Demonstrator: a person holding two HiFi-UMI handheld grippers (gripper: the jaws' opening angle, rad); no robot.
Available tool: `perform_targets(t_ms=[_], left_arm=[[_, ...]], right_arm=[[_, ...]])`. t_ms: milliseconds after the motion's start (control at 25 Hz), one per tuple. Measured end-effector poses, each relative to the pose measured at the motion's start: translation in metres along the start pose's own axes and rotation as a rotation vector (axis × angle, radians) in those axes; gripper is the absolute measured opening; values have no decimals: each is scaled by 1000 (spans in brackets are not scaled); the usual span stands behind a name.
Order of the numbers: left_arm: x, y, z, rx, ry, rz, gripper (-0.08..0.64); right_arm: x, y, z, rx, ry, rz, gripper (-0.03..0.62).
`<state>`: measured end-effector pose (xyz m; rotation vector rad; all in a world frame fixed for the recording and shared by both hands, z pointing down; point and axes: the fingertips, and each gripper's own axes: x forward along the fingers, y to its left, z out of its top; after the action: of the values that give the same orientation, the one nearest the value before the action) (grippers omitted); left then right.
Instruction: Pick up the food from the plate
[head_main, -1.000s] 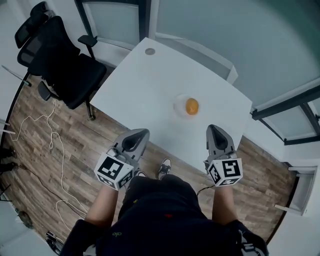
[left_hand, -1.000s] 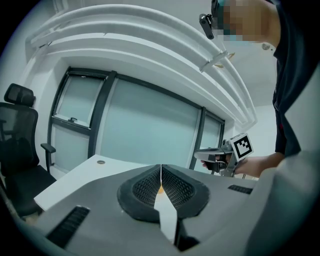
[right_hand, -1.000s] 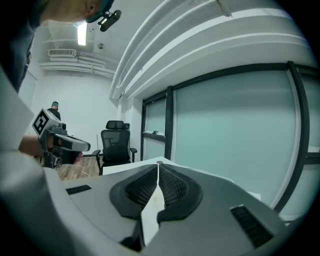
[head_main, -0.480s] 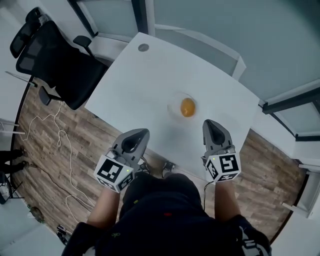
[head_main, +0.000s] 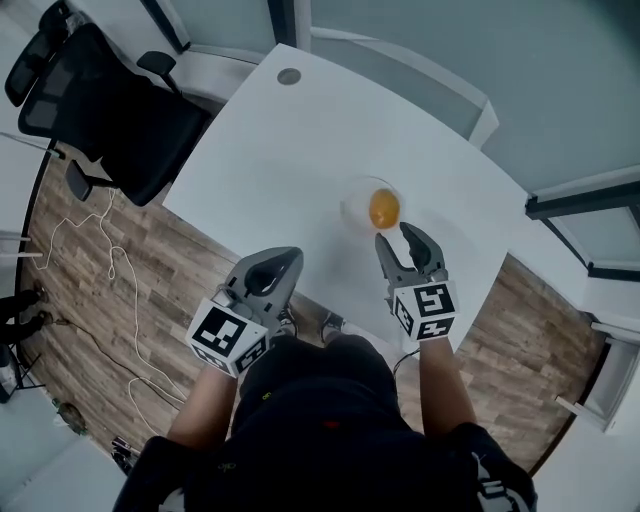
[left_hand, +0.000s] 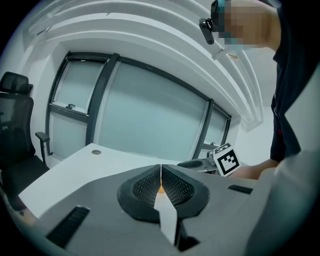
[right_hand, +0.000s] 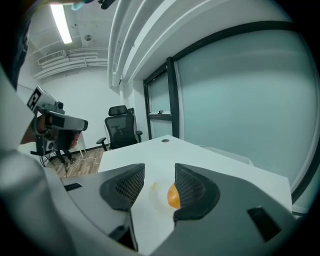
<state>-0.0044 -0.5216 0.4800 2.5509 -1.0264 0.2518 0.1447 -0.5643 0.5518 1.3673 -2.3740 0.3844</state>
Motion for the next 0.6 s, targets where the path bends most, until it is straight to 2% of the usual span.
perform_targets(t_ms=[120, 360, 480, 600], left_arm=[[-4, 10, -6, -18, 19, 17, 23], [-12, 27, -23, -49, 54, 47, 23], [-16, 38, -30, -69, 71, 70, 23], [-20, 49, -37, -84, 83, 93, 23]], right_arm=[[26, -2, -13, -17, 33, -44, 216], [71, -37, -54, 4, 116, -185, 308], [90, -52, -73, 19, 162, -221, 351], [107, -59, -85, 44, 182, -228, 365]])
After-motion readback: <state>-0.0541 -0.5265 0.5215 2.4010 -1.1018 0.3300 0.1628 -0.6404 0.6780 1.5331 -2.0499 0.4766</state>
